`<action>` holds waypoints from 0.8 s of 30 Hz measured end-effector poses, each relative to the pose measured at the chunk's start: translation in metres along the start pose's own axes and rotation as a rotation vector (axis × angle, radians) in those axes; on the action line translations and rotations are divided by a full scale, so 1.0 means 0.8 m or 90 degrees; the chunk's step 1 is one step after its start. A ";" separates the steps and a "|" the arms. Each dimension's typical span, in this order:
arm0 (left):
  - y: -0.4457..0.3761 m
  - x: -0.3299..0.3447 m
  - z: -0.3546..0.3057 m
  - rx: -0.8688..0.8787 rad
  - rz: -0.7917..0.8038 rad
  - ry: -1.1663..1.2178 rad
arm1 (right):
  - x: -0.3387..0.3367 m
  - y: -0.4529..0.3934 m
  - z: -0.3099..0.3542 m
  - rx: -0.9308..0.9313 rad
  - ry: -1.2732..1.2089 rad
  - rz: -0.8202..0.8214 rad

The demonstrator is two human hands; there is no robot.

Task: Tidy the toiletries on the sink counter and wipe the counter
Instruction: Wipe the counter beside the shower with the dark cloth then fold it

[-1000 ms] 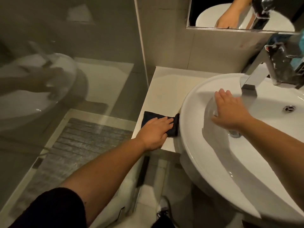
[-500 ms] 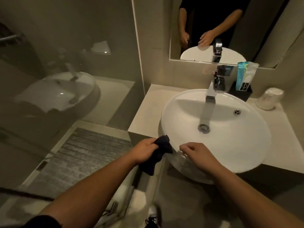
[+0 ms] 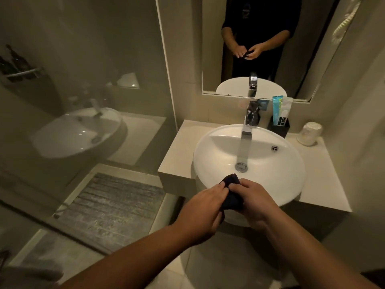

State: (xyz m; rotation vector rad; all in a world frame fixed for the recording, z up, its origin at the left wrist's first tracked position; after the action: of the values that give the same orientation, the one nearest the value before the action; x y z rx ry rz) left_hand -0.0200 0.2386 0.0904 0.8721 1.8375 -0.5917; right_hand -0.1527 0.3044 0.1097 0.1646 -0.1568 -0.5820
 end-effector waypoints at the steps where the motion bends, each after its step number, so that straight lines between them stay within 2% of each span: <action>1: 0.005 -0.002 -0.002 0.019 0.021 0.034 | -0.006 0.005 0.002 -0.017 0.028 0.004; 3: 0.013 -0.011 -0.005 0.017 0.052 0.187 | -0.019 0.013 0.009 -0.045 0.060 0.012; 6: -0.002 -0.025 0.005 -0.104 0.063 0.359 | -0.034 0.025 0.025 -0.081 0.079 0.028; 8: -0.020 -0.029 0.012 -0.161 0.127 0.357 | -0.040 0.029 0.036 -0.112 0.112 0.037; 10: -0.038 -0.028 0.016 -0.161 0.196 0.350 | -0.044 0.031 0.045 -0.130 0.151 0.047; 12: -0.052 -0.027 0.017 -0.134 0.223 0.329 | -0.049 0.032 0.049 -0.144 0.167 0.058; 15: -0.066 -0.028 0.013 -0.081 0.219 0.271 | -0.057 0.033 0.051 -0.168 0.189 0.054; 21: -0.077 -0.042 0.014 -0.050 0.156 0.223 | -0.085 0.027 0.038 -0.168 0.217 0.010; 24: -0.080 -0.050 0.008 -0.014 0.115 0.196 | -0.100 0.021 0.027 -0.200 0.309 -0.006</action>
State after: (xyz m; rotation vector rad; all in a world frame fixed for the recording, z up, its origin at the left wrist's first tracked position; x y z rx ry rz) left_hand -0.0558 0.1818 0.1256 1.1507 2.0051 -0.3361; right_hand -0.2137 0.3607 0.1262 -0.0027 0.4047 -0.5533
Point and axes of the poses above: each hand's wrist, its own y-axis away from the middle knuckle, its own x-axis out of the palm, z = x × y, the point moved 3 cm from there along -y, towards the middle knuckle, and after that the axes turned 15 degrees about -x, right-handed, at the moved point
